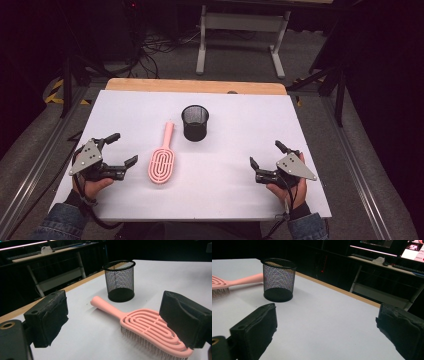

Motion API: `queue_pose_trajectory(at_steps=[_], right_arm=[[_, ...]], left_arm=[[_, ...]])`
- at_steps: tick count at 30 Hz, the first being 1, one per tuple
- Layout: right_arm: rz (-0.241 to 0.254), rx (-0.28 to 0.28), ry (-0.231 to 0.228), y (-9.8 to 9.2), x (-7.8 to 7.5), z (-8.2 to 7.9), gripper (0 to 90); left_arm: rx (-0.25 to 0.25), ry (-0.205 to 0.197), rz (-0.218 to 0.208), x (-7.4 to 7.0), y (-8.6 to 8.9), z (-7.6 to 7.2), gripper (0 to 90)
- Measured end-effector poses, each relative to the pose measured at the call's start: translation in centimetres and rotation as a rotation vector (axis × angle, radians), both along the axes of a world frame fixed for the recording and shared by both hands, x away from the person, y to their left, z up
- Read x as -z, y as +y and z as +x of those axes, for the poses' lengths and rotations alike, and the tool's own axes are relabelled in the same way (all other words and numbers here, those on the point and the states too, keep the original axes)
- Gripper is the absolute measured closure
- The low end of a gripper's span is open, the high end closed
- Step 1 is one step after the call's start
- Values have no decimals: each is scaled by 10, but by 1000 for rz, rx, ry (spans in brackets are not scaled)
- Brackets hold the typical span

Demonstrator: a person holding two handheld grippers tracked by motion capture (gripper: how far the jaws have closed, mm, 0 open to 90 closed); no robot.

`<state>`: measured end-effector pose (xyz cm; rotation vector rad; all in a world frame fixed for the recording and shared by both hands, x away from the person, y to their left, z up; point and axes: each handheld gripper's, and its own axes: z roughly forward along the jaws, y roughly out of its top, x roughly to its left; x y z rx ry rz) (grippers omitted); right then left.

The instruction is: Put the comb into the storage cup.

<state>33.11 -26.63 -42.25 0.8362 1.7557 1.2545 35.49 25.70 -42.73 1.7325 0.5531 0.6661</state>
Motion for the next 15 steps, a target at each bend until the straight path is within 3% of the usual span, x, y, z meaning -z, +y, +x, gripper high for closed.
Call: queue_pose_trajectory(at_steps=[15], right_arm=[[-13,-9,3,4,0,1,36]], left_arm=[[20,15,7,1,-3,2,90]])
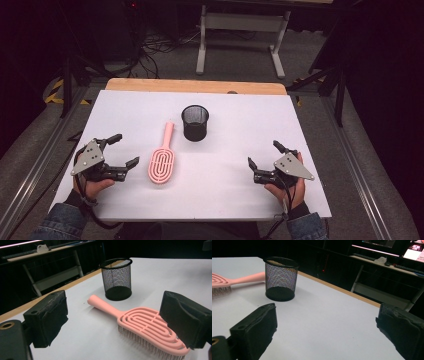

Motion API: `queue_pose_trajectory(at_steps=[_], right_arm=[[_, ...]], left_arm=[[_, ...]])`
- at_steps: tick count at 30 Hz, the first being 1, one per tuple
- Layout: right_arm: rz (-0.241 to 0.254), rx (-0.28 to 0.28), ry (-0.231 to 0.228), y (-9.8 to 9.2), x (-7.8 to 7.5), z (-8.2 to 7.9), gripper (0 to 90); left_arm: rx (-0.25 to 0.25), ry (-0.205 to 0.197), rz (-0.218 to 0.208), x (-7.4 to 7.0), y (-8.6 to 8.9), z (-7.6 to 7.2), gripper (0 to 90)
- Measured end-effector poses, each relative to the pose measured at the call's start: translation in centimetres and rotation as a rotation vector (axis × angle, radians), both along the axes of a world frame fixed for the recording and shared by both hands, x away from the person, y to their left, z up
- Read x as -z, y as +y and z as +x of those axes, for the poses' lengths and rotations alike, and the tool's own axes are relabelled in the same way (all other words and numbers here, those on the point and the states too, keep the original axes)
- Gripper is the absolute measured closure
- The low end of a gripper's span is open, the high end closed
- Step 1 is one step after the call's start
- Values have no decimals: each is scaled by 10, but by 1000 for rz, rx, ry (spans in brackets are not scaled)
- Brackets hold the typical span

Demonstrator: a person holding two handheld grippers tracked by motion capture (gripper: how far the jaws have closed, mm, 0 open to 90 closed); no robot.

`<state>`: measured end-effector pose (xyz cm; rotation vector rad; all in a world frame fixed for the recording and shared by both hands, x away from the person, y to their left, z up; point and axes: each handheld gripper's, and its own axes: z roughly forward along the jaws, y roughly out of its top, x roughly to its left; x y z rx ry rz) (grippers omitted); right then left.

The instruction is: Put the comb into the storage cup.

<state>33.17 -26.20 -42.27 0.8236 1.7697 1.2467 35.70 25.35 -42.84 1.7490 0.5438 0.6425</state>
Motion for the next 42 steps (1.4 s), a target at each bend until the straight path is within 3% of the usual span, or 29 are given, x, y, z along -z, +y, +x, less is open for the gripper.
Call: queue_pose_trajectory(at_steps=[12,16,21,25,27,31,33,42], right_arm=[[-6,5,0,1,0,-1,37],[-10,2,11,1,1,1,39],[-22,1,23,2,4,2,40],[-31,0,31,3,6,3,41],[-35,-3,33,3,6,3,41],[-41,-5,38,3,8,4,43],[-48,-8,49,4,10,5,44],[-61,-2,62,3,12,5,46]], left_arm=[[-13,16,28,-5,-10,10,111],[-1,45,42,-5,-15,21,135],[52,47,83,-15,-31,40,276],[84,61,110,-19,-44,55,513],[117,81,180,-21,-60,69,633],[147,87,222,-21,-74,78,837],[183,109,274,-19,-89,90,899],[197,190,391,-7,-115,113,900]])
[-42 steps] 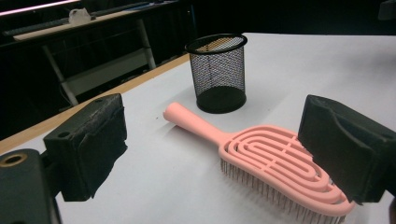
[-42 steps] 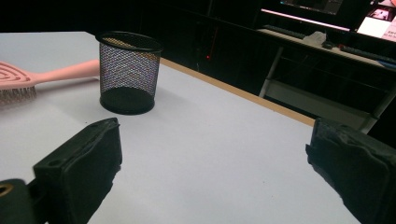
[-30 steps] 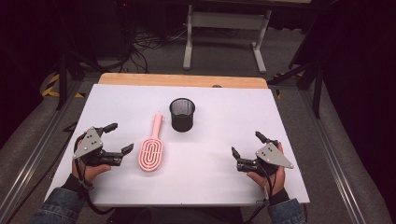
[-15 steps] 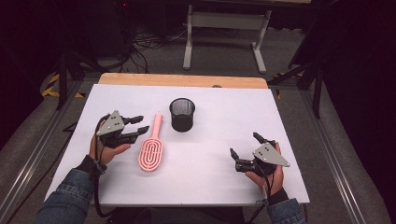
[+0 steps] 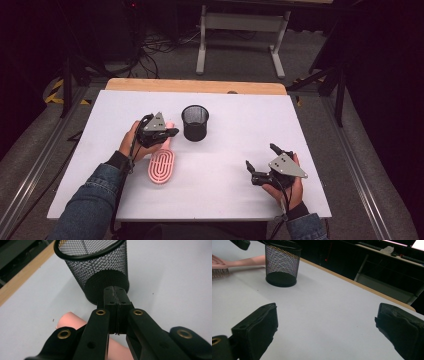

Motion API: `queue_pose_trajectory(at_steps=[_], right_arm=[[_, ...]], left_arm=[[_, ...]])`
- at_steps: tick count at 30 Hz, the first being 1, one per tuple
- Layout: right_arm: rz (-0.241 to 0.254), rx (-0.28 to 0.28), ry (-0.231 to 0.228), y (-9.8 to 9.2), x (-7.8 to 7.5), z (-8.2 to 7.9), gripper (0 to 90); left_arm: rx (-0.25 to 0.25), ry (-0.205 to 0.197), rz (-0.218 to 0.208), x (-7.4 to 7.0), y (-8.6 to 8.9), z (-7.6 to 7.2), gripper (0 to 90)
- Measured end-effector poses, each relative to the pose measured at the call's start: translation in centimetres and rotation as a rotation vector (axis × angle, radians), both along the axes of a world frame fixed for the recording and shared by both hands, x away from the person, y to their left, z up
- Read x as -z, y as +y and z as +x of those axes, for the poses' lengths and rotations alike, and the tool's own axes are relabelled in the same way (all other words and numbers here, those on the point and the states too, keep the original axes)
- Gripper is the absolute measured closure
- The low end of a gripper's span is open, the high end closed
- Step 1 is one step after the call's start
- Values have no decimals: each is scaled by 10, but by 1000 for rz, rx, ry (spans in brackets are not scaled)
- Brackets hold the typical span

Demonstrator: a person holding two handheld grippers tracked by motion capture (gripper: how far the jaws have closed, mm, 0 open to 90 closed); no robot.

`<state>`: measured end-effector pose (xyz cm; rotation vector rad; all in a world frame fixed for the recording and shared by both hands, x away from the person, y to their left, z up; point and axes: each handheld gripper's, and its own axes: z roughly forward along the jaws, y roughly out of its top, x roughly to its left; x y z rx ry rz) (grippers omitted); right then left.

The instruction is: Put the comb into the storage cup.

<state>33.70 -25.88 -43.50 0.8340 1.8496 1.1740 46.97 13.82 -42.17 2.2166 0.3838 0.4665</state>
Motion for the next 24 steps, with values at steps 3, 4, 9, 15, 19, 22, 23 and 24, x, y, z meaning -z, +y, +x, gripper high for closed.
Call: queue_pose_trajectory(at_steps=[3,4,9,15,19,22,23,24], right_arm=[[-8,-7,7,1,1,1,46],[-10,-8,9,2,1,1,46],[-13,-8,14,2,2,1,48],[-16,-14,23,2,2,2,48],[-22,-16,31,2,3,3,48],[-24,-17,34,2,4,3,48],[-24,-17,34,2,4,3,48],[-24,-17,36,2,4,3,49]], left_arm=[[-7,9,45,5,-6,5,900],[-7,9,45,5,-6,5,900],[-22,23,91,12,-10,11,900],[-27,38,141,19,-14,15,900],[-32,44,166,22,-15,18,900],[-43,49,172,24,-13,20,900],[-43,49,172,24,-13,20,900],[-50,52,176,24,-12,20,900]])
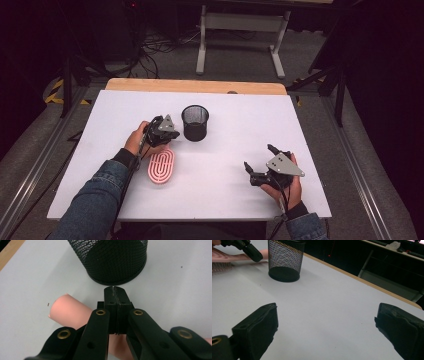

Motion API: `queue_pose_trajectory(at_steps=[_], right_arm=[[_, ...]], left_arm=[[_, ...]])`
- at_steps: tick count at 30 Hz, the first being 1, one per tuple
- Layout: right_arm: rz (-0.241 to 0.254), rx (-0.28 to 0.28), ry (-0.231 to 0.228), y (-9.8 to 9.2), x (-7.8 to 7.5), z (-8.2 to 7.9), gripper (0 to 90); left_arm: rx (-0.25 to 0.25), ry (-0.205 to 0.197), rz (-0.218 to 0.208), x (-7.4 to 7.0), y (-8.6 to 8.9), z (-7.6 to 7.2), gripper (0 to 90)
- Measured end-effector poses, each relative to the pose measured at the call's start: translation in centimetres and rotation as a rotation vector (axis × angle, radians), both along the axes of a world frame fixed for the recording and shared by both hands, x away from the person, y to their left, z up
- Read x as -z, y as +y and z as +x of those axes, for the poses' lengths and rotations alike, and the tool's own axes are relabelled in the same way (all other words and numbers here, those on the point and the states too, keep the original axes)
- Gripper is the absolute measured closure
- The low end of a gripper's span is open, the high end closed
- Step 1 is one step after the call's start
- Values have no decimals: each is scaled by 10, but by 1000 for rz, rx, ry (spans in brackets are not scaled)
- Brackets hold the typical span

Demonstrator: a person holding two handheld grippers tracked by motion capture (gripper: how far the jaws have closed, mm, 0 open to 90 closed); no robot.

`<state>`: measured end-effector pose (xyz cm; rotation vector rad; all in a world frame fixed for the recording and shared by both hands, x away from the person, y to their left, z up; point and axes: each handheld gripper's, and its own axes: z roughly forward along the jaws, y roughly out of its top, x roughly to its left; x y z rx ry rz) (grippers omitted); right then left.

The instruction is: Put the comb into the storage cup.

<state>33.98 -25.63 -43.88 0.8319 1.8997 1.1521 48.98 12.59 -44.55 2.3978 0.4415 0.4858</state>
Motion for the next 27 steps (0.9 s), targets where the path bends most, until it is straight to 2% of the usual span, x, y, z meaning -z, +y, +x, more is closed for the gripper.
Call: queue_pose_trajectory(at_steps=[13,16,22,24,27], right_arm=[[-10,0,5,1,1,0,50],[-13,-1,9,1,1,0,50],[-16,-2,12,1,2,1,50],[-16,-3,12,1,2,1,50],[-18,-4,12,1,2,0,50]], left_arm=[[-26,29,5,0,15,2,899],[-33,41,30,-1,20,1,898],[-50,60,40,-2,28,-1,893],[-45,56,49,-2,29,-1,894],[-40,60,78,-4,32,-5,895]])
